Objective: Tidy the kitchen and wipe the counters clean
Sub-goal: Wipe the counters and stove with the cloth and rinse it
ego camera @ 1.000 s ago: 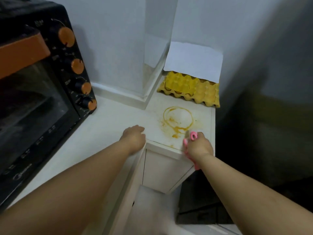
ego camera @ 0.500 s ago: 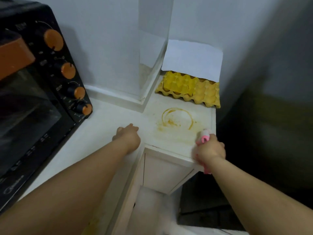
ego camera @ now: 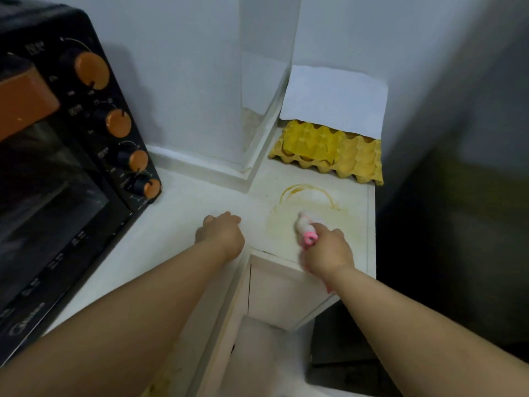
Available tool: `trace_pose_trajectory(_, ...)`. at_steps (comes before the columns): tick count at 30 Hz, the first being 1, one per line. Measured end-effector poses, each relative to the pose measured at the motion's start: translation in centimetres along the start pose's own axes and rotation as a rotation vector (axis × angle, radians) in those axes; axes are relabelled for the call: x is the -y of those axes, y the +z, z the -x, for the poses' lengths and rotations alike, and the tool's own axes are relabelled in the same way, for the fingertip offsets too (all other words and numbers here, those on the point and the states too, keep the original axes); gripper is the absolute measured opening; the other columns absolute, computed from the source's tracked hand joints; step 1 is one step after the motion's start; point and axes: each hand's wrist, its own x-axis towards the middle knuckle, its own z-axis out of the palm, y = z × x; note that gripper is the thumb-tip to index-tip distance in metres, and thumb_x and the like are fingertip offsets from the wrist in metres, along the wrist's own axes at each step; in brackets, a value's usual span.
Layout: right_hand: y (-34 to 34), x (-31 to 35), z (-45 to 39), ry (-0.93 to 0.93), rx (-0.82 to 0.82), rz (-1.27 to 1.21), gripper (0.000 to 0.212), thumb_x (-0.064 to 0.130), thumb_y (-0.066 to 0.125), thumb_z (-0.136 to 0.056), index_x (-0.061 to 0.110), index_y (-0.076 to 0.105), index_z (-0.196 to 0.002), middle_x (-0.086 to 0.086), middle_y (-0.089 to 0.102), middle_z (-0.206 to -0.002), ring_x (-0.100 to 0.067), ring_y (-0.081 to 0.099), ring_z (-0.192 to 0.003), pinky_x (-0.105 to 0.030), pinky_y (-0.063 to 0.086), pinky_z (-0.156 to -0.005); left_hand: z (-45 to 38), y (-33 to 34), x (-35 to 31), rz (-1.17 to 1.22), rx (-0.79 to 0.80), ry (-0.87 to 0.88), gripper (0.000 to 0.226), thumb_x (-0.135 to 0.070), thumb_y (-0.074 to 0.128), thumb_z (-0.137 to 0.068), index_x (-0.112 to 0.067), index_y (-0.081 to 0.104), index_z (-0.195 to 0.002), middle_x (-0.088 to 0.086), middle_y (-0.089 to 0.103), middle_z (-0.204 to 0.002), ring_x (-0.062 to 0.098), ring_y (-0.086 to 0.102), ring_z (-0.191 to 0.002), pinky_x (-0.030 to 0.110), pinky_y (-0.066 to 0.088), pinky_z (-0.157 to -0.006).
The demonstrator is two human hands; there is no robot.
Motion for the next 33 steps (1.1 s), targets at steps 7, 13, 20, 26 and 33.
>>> trace_pose_trajectory(7, -2.2, 0.6, -7.0, 0.254, -0.122, -0.017, 0.041, 0.022, 0.053, -0.086, 0.024, 0.047, -0.127, -0.017, 0.035, -0.132, -0.039, 0.052, -0.111, -0.036, 0.043, -0.097, -2.5, 0.4, 0.2, 0.075, -0.018, 0.110, 0.059, -0.003, 0.028, -0.094, -0.023, 0.024, -0.150, -0.004, 0.007, -0.161, 0.022, 0.003, -0.148, 0.039, 0.012, -0.120)
trace_pose_trajectory(13, 3.4, 6.1, -2.6, -0.265, 0.100, 0.051, 0.054, 0.020, 0.052, -0.085, 0.034, 0.045, -0.137, -0.012, 0.042, -0.119, -0.037, 0.053, -0.105, -0.035, 0.045, -0.093, -3.2, 0.4, 0.4, 0.105, -0.018, 0.107, 0.062, -0.003, 0.034, -0.092, -0.026, 0.029, -0.148, -0.005, 0.011, -0.160, 0.022, 0.006, -0.148, 0.035, 0.011, -0.120)
trace_pose_trajectory(20, -2.6, -0.7, -5.3, 0.134, -0.123, -0.010, 0.030, 0.022, 0.047, -0.085, 0.027, 0.054, -0.113, -0.016, 0.045, -0.121, -0.039, 0.054, -0.105, -0.035, 0.044, -0.090, -2.8, -1.5, -0.1, 0.114, 0.033, 0.104, 0.063, 0.001, 0.029, -0.093, -0.026, 0.025, -0.150, -0.005, 0.008, -0.160, 0.022, 0.010, -0.147, 0.034, 0.012, -0.120)
trace_pose_trajectory(26, -1.3, 5.1, -11.6, 0.079, -0.056, 0.037, 0.043, 0.022, 0.053, -0.086, 0.025, 0.048, -0.129, -0.016, 0.036, -0.132, -0.035, 0.049, -0.117, -0.036, 0.041, -0.098, -4.1, -1.0, 1.5, 0.241, -0.016, 0.059, 0.064, 0.001, 0.032, -0.088, -0.037, 0.046, -0.138, -0.006, 0.020, -0.157, 0.023, 0.028, -0.141, 0.034, 0.025, -0.117)
trace_pose_trajectory(33, 1.7, 4.8, -4.5, -0.315, 0.138, -0.064, 0.024, 0.037, 0.047, -0.076, 0.036, 0.067, -0.089, -0.006, 0.058, -0.095, -0.027, 0.058, -0.086, -0.032, 0.050, -0.076, -4.4, -1.7, 1.3, 0.169, 0.015, 0.090, 0.065, 0.005, 0.032, -0.088, -0.034, 0.046, -0.138, -0.006, 0.021, -0.157, 0.019, 0.019, -0.145, 0.033, 0.021, -0.118)
